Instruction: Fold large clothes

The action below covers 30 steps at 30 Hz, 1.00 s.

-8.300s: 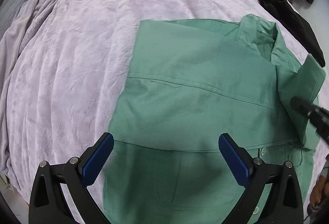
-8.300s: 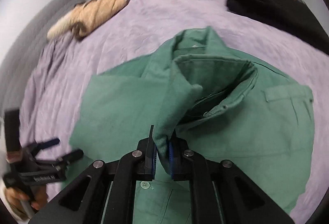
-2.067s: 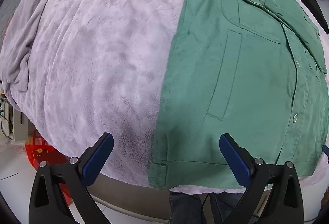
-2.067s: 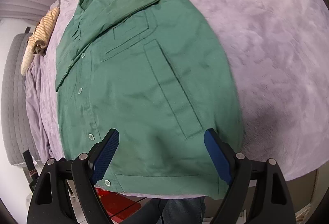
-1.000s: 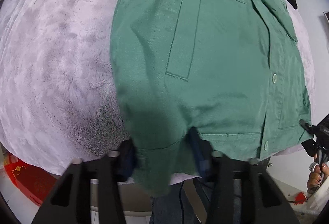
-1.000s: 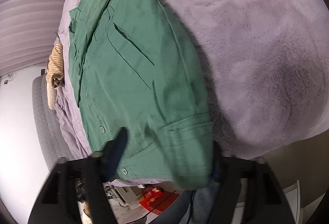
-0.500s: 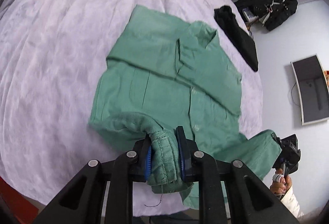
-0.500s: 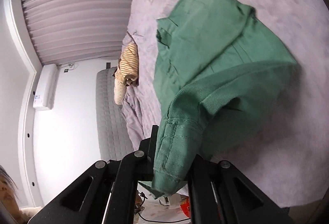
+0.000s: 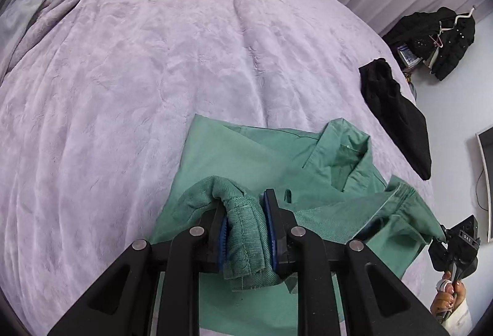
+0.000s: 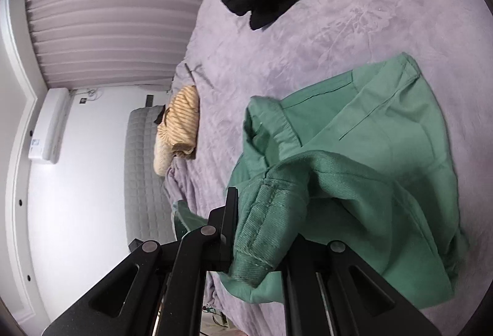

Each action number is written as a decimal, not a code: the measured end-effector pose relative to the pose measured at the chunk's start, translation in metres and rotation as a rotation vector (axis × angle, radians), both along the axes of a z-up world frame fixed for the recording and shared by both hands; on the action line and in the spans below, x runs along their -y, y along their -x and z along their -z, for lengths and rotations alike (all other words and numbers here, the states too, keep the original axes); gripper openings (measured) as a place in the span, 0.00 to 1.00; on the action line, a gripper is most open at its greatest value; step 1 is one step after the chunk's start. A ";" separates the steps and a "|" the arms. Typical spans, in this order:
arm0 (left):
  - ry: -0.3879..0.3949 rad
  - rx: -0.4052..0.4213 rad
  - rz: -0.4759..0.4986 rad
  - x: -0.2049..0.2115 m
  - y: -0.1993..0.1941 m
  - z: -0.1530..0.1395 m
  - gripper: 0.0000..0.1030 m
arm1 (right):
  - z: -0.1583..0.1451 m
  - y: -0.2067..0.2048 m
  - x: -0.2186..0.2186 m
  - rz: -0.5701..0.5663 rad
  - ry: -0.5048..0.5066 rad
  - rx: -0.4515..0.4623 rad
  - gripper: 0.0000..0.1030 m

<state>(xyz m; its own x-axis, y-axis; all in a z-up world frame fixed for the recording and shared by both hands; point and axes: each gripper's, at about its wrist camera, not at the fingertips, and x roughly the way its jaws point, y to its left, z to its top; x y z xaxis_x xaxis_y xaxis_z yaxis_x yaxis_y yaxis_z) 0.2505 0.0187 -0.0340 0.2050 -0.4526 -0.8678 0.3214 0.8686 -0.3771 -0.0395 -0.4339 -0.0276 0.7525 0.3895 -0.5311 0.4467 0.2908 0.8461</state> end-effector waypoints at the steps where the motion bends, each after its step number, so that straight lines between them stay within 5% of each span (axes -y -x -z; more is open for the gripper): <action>1: -0.011 -0.009 0.016 0.007 -0.004 0.007 0.22 | 0.005 -0.004 0.004 0.012 0.004 -0.016 0.07; 6: -0.134 0.001 0.081 0.035 -0.016 0.032 0.22 | 0.028 -0.013 0.015 0.072 -0.008 -0.064 0.07; 9: -0.126 -0.046 0.079 0.035 -0.027 0.037 0.25 | 0.037 -0.015 0.024 0.105 -0.002 -0.108 0.11; 12: -0.118 -0.064 0.060 0.028 -0.037 0.034 0.54 | 0.044 -0.020 0.029 0.112 0.005 -0.177 0.14; 13: -0.144 -0.015 0.036 0.025 -0.038 0.028 0.82 | 0.044 -0.020 0.030 0.109 0.011 -0.192 0.16; 14: -0.168 0.048 0.016 0.021 -0.038 0.020 0.96 | 0.043 -0.020 0.031 0.105 0.026 -0.199 0.20; 16: -0.176 0.115 0.021 0.017 -0.039 0.010 0.96 | 0.040 -0.021 0.032 0.092 0.063 -0.217 0.24; 20: -0.242 0.120 0.058 0.019 -0.045 0.021 0.96 | 0.025 -0.023 0.035 0.084 0.229 -0.274 0.56; 24: -0.280 0.085 0.078 0.027 -0.044 0.048 0.96 | 0.011 -0.031 0.034 0.036 0.393 -0.327 0.57; 30: -0.358 0.043 0.172 0.066 -0.047 0.102 0.96 | 0.040 -0.051 0.019 -0.128 0.573 -0.505 0.57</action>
<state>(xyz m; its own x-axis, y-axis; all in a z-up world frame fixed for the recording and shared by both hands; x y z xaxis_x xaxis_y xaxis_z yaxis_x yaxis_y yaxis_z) 0.2977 -0.0471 -0.1363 0.1926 -0.1539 -0.9691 0.4824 0.8749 -0.0430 0.0113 -0.4532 -0.0671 0.3328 0.0180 -0.9428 0.6721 0.6968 0.2506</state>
